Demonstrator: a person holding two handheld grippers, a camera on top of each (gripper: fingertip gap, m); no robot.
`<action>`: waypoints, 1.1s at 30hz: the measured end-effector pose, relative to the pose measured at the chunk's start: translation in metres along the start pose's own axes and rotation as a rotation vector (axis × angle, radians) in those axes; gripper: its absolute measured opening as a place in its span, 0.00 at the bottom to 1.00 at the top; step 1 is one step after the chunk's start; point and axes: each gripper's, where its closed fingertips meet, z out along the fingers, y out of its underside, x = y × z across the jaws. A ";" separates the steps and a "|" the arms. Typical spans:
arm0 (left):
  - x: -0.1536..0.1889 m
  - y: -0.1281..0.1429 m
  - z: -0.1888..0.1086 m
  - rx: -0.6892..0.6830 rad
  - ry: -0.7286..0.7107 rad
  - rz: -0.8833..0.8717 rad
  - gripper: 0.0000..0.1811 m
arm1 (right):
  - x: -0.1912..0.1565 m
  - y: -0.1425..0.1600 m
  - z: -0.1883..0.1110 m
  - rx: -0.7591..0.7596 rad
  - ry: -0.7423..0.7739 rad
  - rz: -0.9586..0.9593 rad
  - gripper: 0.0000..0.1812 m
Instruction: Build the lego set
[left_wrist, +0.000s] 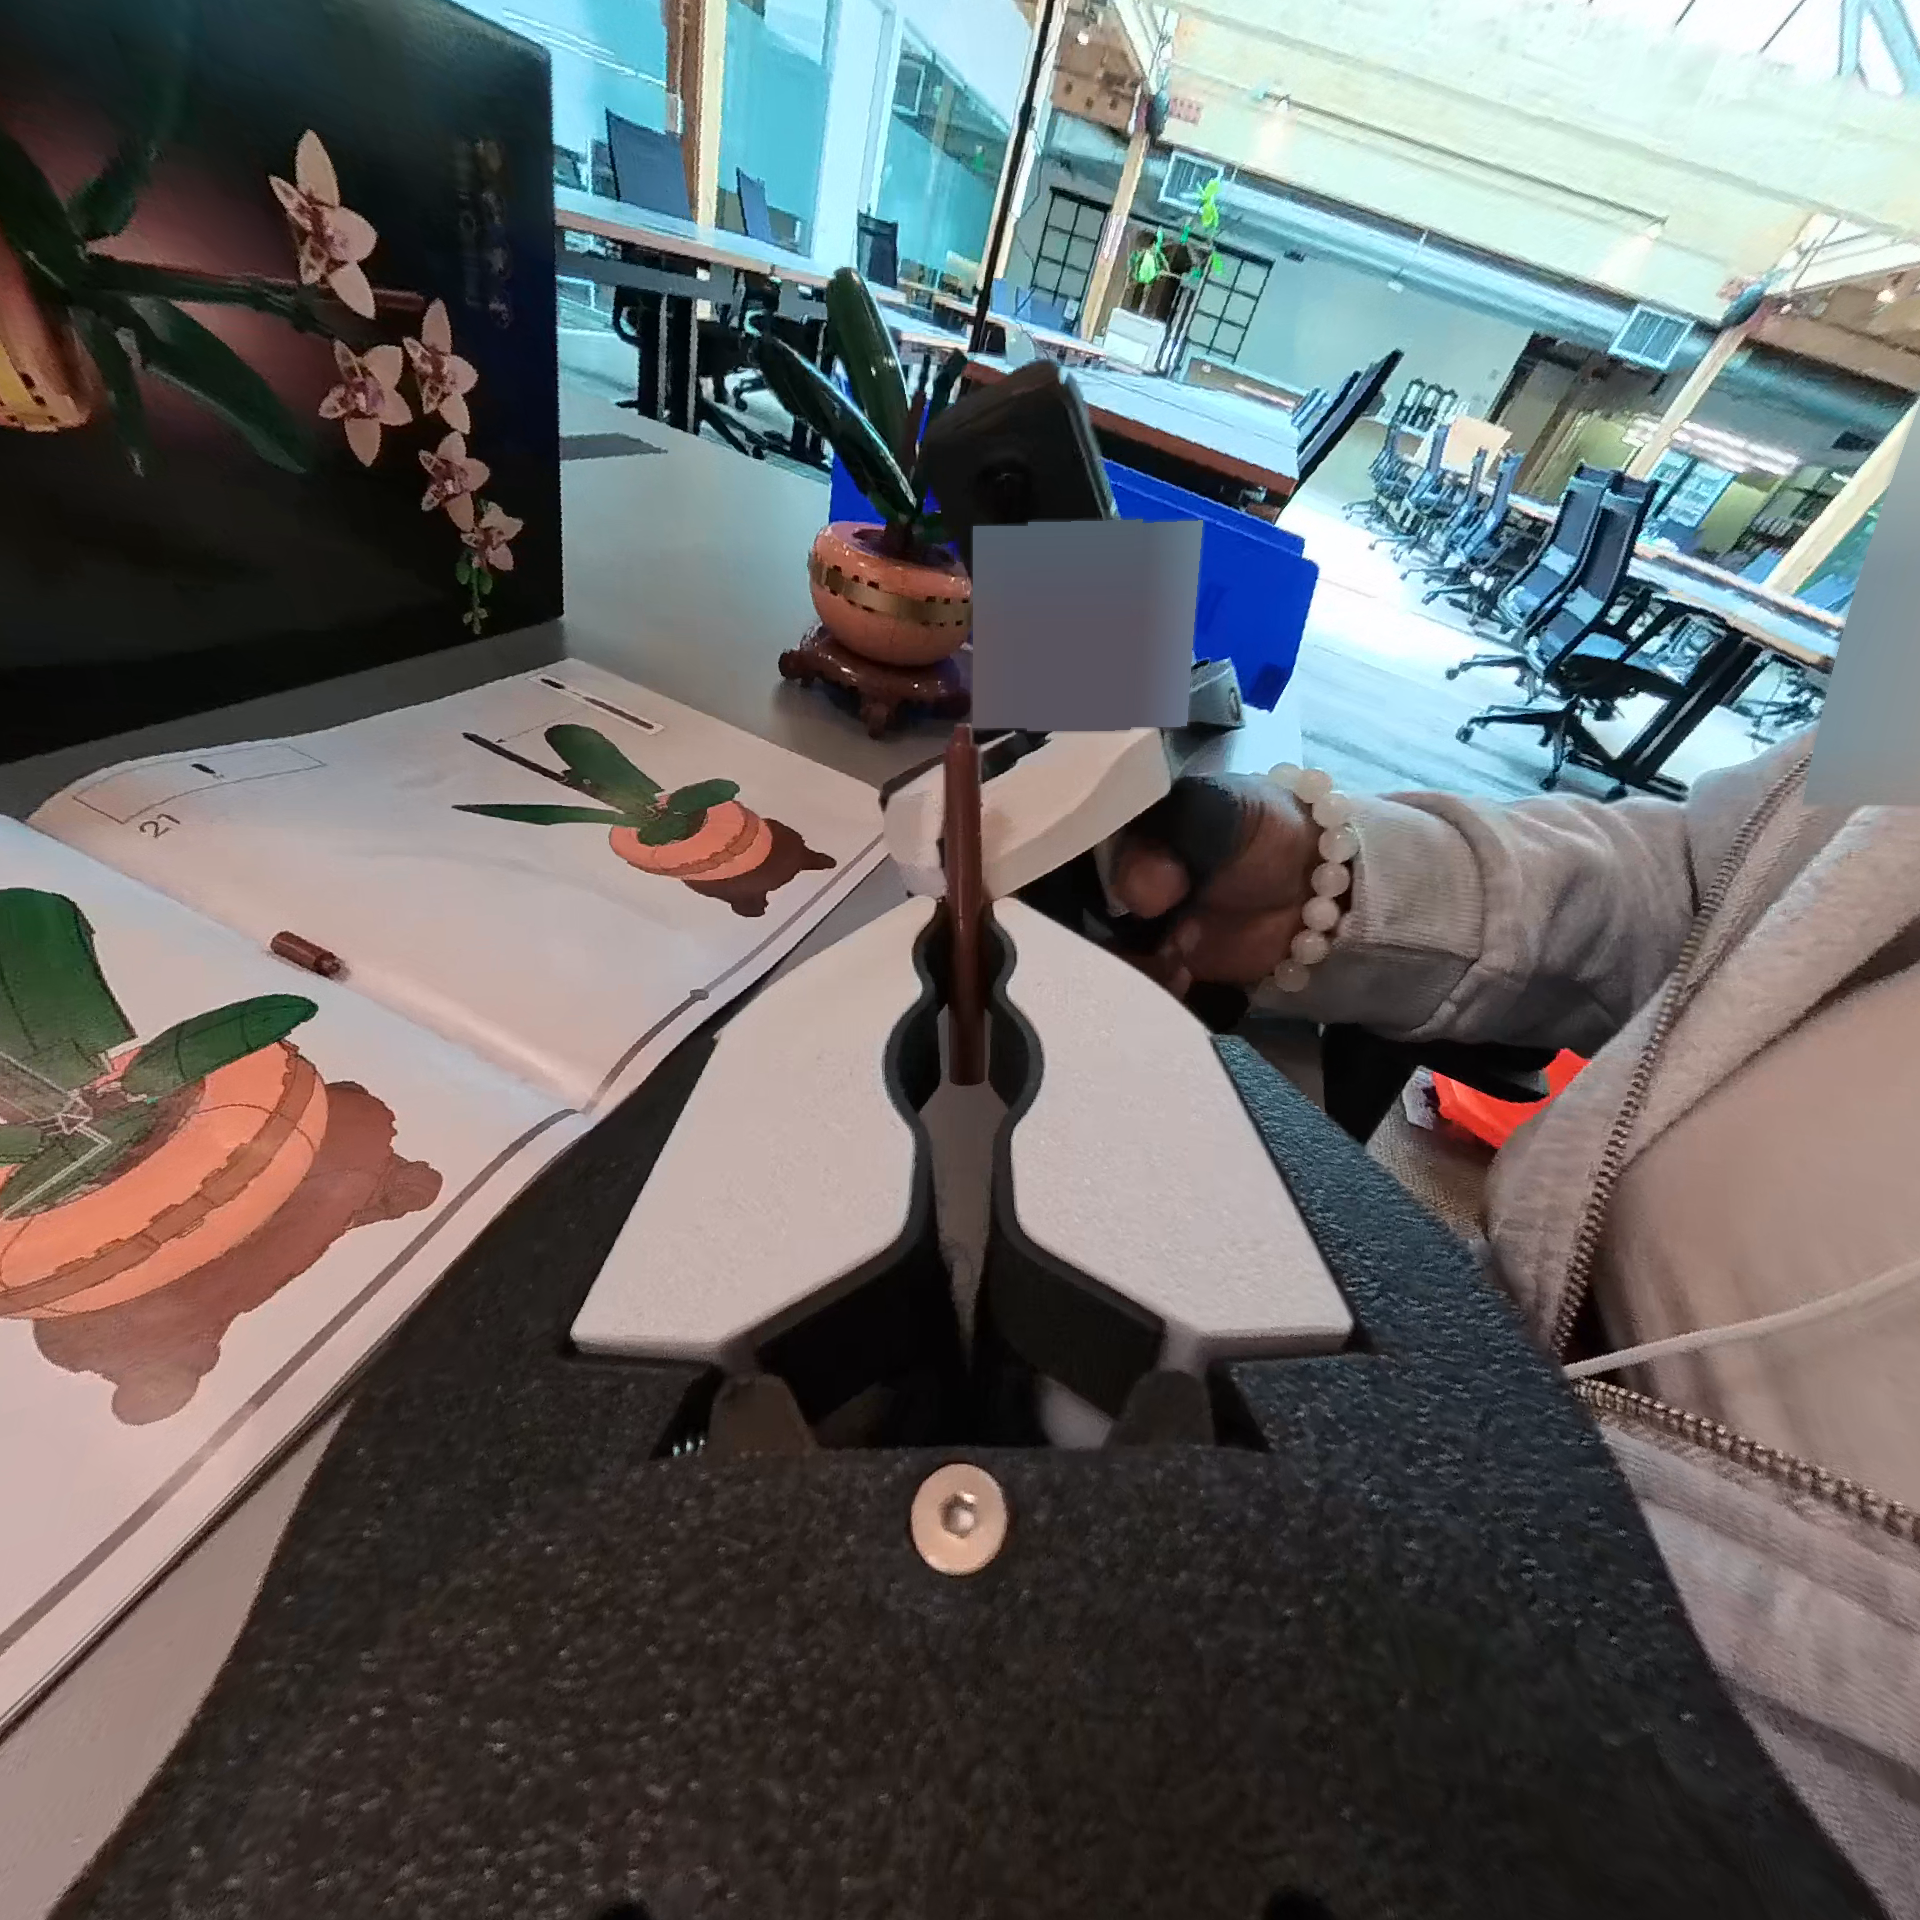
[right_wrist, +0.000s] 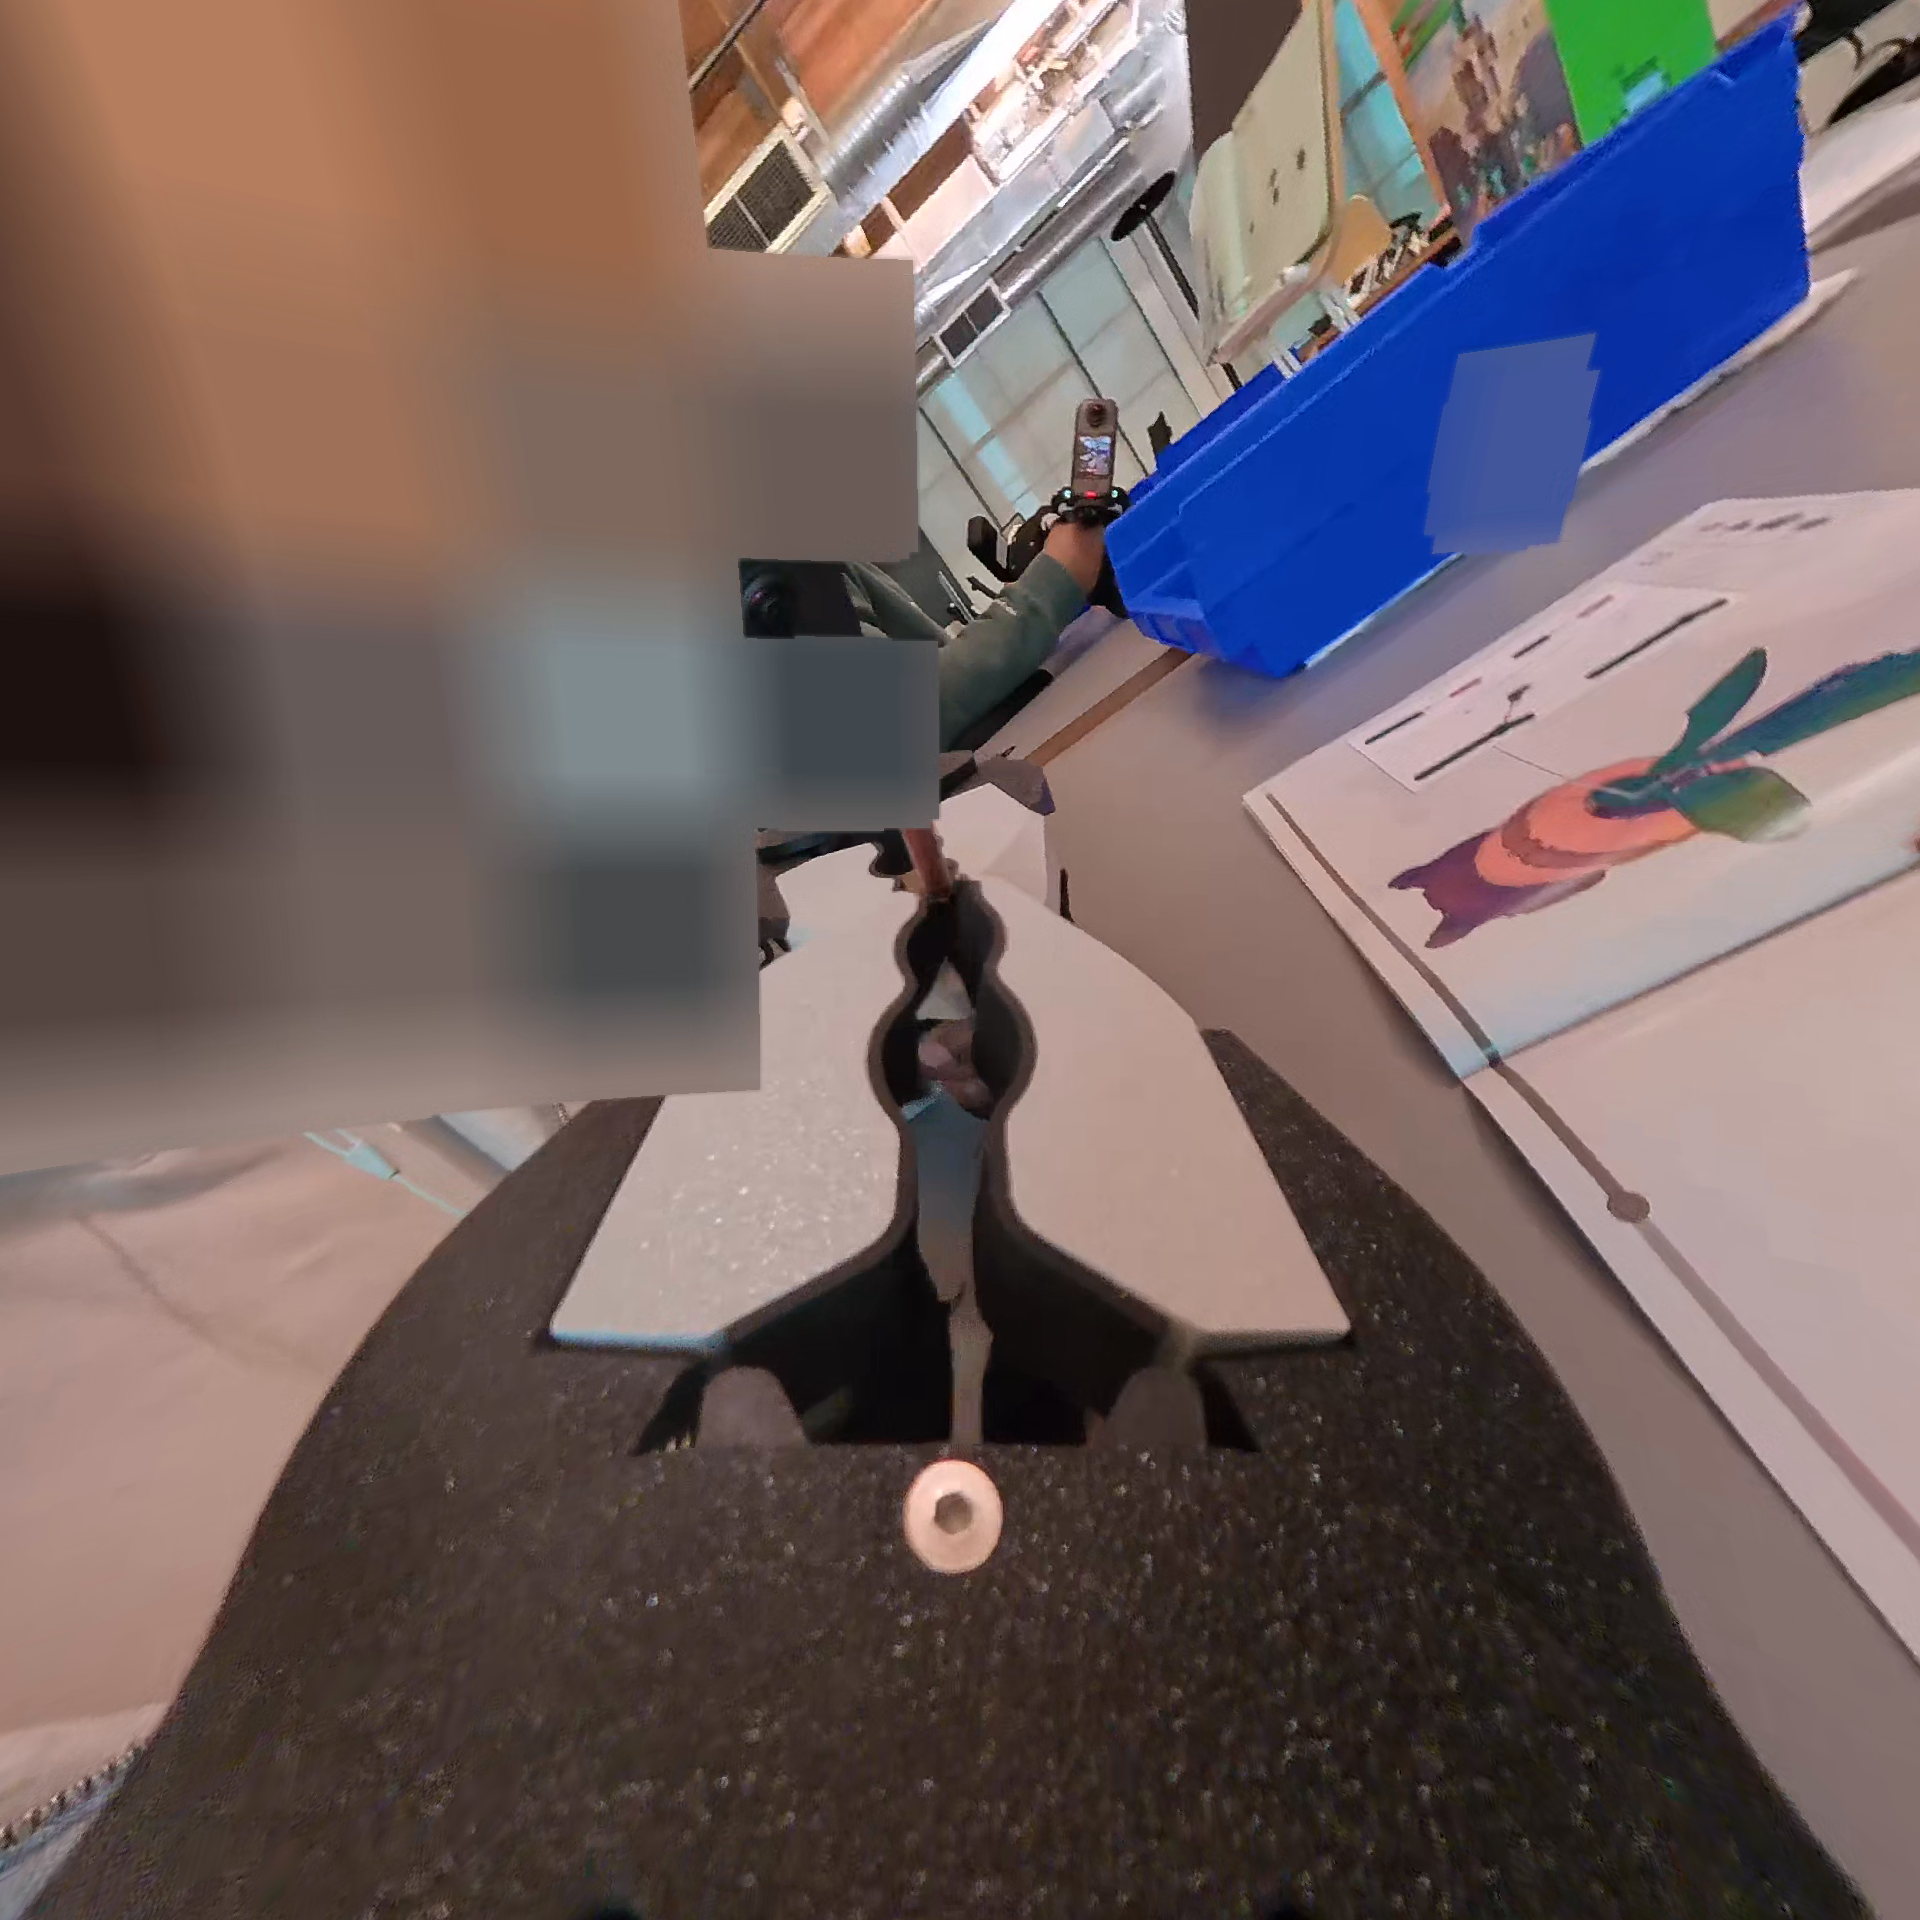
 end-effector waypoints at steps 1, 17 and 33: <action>-0.002 -0.001 -0.001 0.009 -0.009 -0.007 0.01 | -0.002 0.000 0.000 -0.011 -0.012 -0.034 0.06; -0.005 -0.004 -0.003 0.032 -0.021 -0.020 0.02 | -0.003 -0.022 0.013 0.116 -0.047 -0.181 0.02; 0.001 -0.003 -0.002 0.025 0.028 -0.015 0.02 | -0.007 -0.002 0.025 -0.059 -0.046 -0.212 0.02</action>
